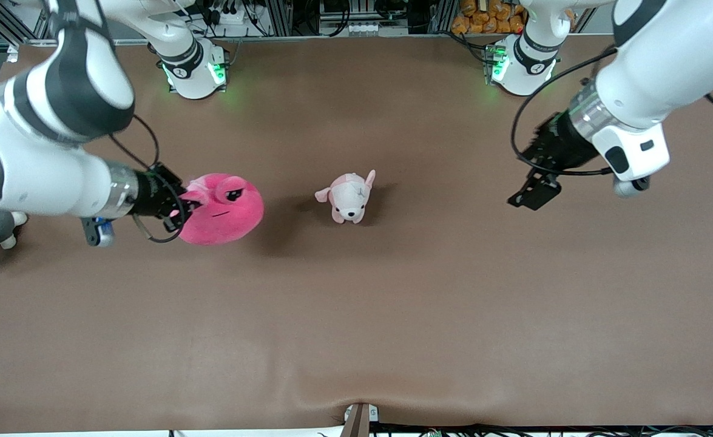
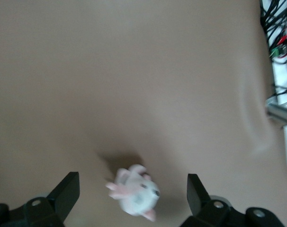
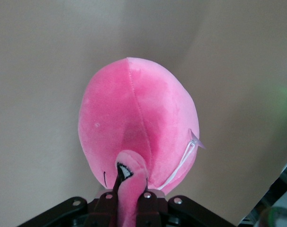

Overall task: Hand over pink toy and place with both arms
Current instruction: 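Lower the pink toy onto the table with the right gripper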

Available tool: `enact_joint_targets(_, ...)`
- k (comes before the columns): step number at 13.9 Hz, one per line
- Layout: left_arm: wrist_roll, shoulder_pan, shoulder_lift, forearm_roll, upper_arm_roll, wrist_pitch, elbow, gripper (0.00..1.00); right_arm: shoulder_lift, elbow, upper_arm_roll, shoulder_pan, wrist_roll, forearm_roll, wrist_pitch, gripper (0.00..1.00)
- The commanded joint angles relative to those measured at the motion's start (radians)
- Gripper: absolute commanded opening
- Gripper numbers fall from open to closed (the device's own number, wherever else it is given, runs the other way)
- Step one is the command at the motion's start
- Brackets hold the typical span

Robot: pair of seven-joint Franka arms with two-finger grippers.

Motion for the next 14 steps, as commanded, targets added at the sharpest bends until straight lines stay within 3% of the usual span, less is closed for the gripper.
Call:
enact_joint_targets(1, 0.359, 0.092, -0.019, 0.054, -0.009, -0.086, 0.000, 1.00, -0.009, -0.074, 0.019, -0.120, -0.204, -0.007, 0.000, 0.00)
enact_joint_targets(4, 0.800, 0.161, -0.019, 0.128, -0.008, -0.115, -0.003, 1.00, -0.009, -0.147, 0.016, -0.233, -0.460, -0.008, 0.006, 0.00)
enact_joint_targets(6, 1.041, 0.213, -0.018, 0.145, -0.008, -0.131, -0.003, 1.00, -0.006, -0.193, -0.021, -0.266, -0.586, -0.008, 0.013, 0.00)
enact_joint_targets(9, 1.227, 0.256, -0.013, 0.198, -0.009, -0.129, -0.020, 1.00, -0.008, -0.247, -0.073, -0.266, -0.700, -0.007, 0.008, 0.02)
enact_joint_targets(10, 1.234, 0.256, -0.015, 0.227, -0.014, -0.119, -0.039, 1.00, -0.009, -0.263, -0.080, -0.266, -0.747, -0.007, 0.002, 0.37)
enact_joint_targets(11, 1.235, 0.258, -0.013, 0.237, -0.014, -0.099, -0.058, 1.00, -0.009, -0.270, -0.090, -0.266, -0.816, -0.014, 0.000, 0.84)
enact_joint_targets(12, 1.235, 0.258, -0.016, 0.237, -0.015, -0.074, -0.075, 1.00, -0.009, -0.272, -0.091, -0.264, -0.867, -0.028, -0.001, 1.00)
enact_joint_targets(14, 1.235, 0.255, -0.027, 0.237, -0.022, -0.063, -0.080, 1.00, -0.011, -0.267, -0.091, -0.263, -0.883, -0.041, 0.000, 1.00)
